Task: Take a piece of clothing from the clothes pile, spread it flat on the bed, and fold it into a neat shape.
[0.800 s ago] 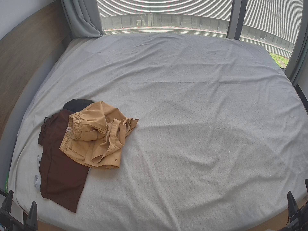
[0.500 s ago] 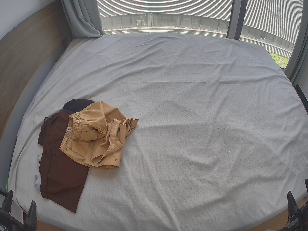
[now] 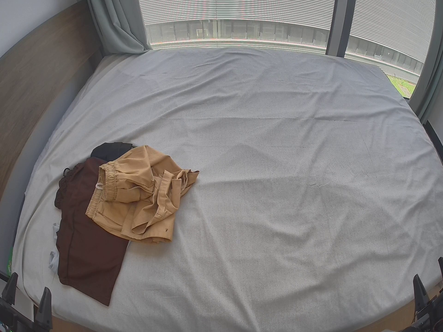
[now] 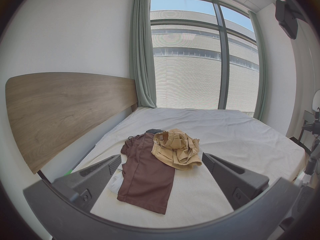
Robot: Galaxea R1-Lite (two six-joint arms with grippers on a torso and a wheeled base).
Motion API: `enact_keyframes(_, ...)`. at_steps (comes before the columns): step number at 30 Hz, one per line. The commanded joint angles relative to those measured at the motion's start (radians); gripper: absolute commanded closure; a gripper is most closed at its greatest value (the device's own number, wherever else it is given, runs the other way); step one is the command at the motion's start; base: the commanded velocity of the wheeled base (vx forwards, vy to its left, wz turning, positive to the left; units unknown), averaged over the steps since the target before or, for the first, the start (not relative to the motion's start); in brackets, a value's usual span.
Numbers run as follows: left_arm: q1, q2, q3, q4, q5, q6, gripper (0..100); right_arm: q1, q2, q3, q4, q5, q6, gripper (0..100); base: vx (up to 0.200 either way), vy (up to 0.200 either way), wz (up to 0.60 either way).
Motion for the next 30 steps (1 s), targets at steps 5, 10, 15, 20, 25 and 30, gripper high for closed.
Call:
enact_keyframes(5,0.002,0.028,-0.084,-0.080,0.003,0.009,0,0.000,-0.016,0.018,-0.002,0.000,-0.003,0,0.000,0.000,0.00)
enact_keyframes(10,-0.009,0.073,-0.081,-0.080,-0.003,0.008,0,0.000,-0.016,0.018,0.000,0.000,-0.001,0,0.000,0.000,0.00)
enact_keyframes(15,-0.015,0.110,-0.096,-0.084,-0.008,0.009,0,0.000,-0.016,0.018,0.000,0.000,-0.001,0,0.000,0.000,0.00)
enact_keyframes(20,-0.023,0.130,-0.108,-0.084,-0.009,0.008,0,0.000,-0.016,0.018,0.000,0.000,-0.001,0,0.000,0.000,0.00)
enact_keyframes(25,-0.049,0.153,-0.154,-0.074,-0.055,-0.017,0,0.002,-0.016,0.018,-0.002,0.000,0.000,0,0.000,0.000,0.00)
enact_keyframes(30,-0.060,0.245,-0.205,-0.064,-0.069,-0.093,0,0.002,-0.016,0.018,0.000,0.000,0.000,0,0.000,0.000,0.00)
